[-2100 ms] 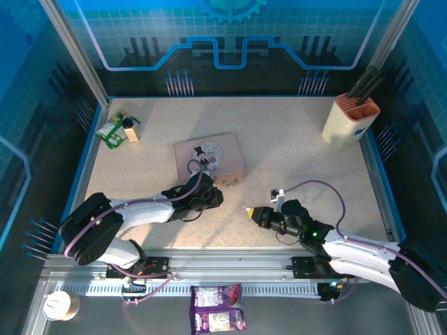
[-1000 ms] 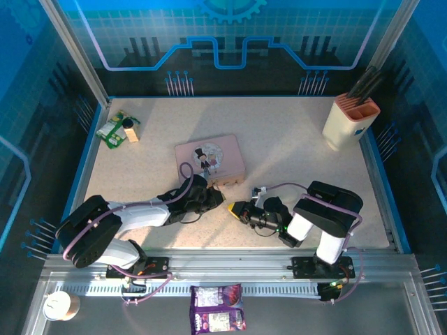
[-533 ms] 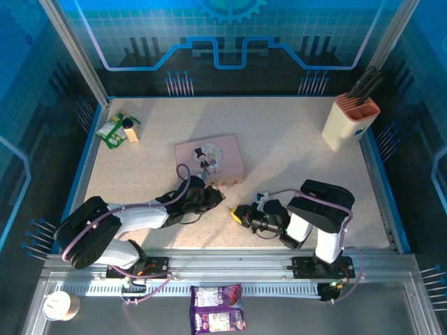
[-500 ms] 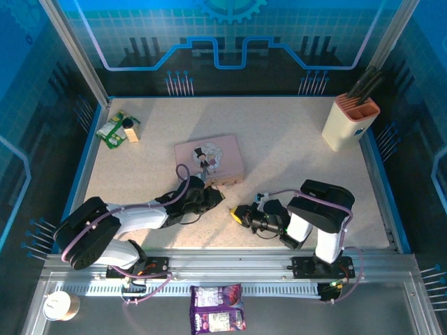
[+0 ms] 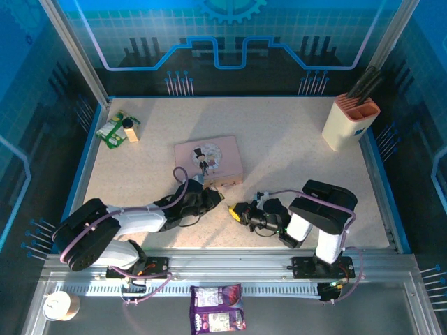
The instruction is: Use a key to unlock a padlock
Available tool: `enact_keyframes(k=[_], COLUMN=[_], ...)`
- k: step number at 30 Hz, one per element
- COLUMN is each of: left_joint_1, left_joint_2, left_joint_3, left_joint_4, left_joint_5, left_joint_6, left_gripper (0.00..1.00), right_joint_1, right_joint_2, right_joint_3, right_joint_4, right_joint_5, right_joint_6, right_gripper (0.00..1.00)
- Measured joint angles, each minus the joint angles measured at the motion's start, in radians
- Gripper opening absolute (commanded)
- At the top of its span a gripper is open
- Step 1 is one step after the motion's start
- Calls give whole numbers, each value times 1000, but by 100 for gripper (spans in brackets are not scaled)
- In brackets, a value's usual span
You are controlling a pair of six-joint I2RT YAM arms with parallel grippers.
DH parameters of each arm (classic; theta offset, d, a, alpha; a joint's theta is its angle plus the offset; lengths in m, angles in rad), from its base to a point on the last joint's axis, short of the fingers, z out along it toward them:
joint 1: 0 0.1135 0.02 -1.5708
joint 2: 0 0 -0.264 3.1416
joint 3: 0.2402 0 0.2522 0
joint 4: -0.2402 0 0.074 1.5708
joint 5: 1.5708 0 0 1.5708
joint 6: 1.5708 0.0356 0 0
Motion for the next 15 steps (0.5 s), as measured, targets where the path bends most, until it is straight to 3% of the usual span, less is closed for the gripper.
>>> enact_keyframes(k=[15], left_joint_1=[-34], left_joint_2=[0], left_joint_3=[-24], left_joint_4=[60], left_joint_5=[-26], left_joint_6=[-38], left_gripper=[0], right_joint_1=[0], right_joint_2=[-26], right_joint_3=[0], right_joint_4=[6], right_joint_5=[-3], right_joint_6=[42], right_gripper=[0])
